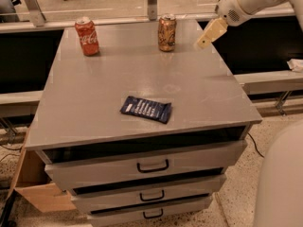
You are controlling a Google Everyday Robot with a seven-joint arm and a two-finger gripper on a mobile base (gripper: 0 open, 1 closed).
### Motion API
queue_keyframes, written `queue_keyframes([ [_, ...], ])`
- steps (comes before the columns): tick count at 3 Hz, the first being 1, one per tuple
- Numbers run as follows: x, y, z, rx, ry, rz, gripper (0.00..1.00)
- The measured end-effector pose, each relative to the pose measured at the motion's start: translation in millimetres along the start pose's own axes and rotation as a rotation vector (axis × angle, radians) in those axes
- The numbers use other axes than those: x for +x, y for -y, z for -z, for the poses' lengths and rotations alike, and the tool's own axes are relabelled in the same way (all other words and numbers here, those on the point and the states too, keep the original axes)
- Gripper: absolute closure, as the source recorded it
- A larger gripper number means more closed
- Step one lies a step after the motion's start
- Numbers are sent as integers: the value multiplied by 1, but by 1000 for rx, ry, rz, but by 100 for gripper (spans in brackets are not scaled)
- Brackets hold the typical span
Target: Knock orange can over
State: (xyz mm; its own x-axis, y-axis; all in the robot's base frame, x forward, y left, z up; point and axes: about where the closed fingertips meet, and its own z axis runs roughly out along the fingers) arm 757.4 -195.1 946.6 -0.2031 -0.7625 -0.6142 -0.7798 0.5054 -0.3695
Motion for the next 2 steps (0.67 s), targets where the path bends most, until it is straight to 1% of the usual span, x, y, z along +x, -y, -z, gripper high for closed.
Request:
queue_keyframes([
  [1,-14,9,-47,-18,91,-88,0],
  [2,-26,5,-83,-65,170,-154,0],
])
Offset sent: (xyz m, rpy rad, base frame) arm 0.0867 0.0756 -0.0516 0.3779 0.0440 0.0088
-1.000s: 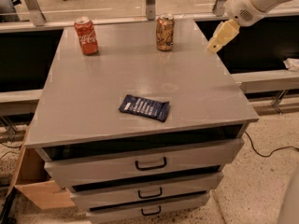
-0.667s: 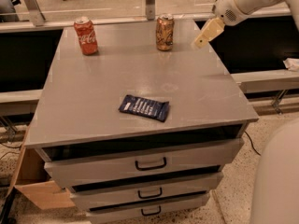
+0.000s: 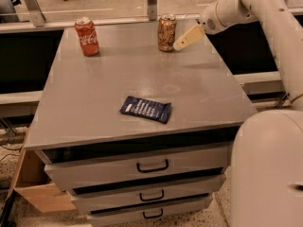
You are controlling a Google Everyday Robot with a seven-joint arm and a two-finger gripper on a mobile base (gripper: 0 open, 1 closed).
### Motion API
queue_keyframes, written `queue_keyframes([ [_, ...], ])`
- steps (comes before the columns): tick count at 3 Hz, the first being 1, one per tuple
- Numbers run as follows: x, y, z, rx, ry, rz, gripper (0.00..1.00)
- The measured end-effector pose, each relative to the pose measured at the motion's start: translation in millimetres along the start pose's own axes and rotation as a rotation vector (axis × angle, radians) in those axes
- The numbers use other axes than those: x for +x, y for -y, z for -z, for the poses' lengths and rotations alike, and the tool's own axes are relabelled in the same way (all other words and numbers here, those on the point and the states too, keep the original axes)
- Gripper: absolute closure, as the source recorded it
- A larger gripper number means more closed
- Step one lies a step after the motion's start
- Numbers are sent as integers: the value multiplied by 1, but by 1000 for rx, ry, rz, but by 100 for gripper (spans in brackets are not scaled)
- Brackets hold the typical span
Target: Knock orange can over
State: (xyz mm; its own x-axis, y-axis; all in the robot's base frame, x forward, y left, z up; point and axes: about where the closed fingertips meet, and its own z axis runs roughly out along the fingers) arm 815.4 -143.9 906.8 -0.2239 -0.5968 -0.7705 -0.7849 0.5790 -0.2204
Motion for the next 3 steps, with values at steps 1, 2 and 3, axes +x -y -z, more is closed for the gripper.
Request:
queue_keyframes([
  [1,-9,-13,-29,-78,85,-54,0],
  [2,-22,-31,-43,-161,159,-76,0],
  [3,-49,-67,-46,-304,268,-73,0],
])
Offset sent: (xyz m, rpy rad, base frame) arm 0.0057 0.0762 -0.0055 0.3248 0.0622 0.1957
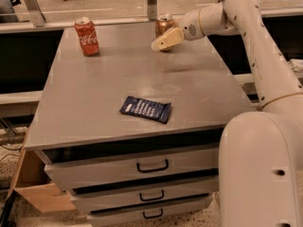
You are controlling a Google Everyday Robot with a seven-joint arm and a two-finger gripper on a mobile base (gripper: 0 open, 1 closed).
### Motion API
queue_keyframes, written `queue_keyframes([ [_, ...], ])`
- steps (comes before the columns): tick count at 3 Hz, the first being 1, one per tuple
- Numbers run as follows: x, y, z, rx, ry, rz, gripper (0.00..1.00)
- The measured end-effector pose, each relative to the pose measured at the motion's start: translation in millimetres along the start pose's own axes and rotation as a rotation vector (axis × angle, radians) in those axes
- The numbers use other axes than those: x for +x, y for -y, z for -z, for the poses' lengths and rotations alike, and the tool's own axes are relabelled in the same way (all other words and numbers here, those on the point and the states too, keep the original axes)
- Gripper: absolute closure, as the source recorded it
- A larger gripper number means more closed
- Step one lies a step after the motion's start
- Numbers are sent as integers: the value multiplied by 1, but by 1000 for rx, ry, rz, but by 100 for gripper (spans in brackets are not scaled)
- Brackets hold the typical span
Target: Knock orange can over
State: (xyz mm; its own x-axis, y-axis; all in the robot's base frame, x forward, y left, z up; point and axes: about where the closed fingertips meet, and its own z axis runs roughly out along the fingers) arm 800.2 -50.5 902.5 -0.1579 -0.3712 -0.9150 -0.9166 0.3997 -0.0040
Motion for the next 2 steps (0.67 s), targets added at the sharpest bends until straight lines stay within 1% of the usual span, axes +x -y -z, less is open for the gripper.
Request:
queue_keyframes([
  [1,-18,-32,-4,-105,56,7,0],
  [2,-37,-72,-2,-217,92,26,0],
])
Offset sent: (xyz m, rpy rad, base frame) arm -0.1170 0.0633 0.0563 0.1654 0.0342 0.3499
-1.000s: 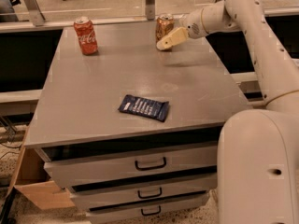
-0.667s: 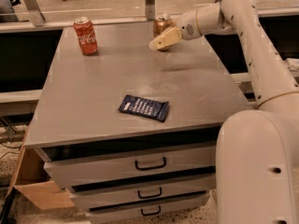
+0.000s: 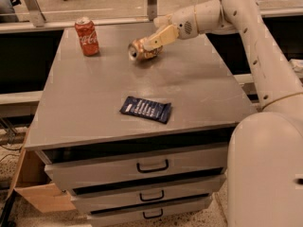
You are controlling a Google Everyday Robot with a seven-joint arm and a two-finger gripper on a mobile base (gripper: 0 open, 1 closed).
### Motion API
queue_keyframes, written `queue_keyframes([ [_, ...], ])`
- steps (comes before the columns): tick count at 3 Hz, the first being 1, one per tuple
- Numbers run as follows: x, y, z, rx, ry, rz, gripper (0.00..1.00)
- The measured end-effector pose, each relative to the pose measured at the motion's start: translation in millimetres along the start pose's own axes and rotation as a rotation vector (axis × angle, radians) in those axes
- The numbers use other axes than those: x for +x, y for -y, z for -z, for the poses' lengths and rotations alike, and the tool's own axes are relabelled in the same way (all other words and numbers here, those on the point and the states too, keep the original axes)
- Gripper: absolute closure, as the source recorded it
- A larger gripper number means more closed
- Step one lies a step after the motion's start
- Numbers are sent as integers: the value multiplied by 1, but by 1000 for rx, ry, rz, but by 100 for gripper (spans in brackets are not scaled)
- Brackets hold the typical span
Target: Knock orange can over
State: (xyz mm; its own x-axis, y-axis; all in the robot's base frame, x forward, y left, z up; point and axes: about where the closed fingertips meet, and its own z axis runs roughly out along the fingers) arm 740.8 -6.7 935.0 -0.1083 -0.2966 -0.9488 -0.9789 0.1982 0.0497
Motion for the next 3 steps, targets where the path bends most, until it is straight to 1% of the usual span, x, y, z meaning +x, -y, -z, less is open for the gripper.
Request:
queue_keyframes([
  [1,-8,-22,1,-50,14,13,0],
  [2,-15,-21,30,-4,31,42,0],
  [3,-21,-6,92,135,43,73,0],
])
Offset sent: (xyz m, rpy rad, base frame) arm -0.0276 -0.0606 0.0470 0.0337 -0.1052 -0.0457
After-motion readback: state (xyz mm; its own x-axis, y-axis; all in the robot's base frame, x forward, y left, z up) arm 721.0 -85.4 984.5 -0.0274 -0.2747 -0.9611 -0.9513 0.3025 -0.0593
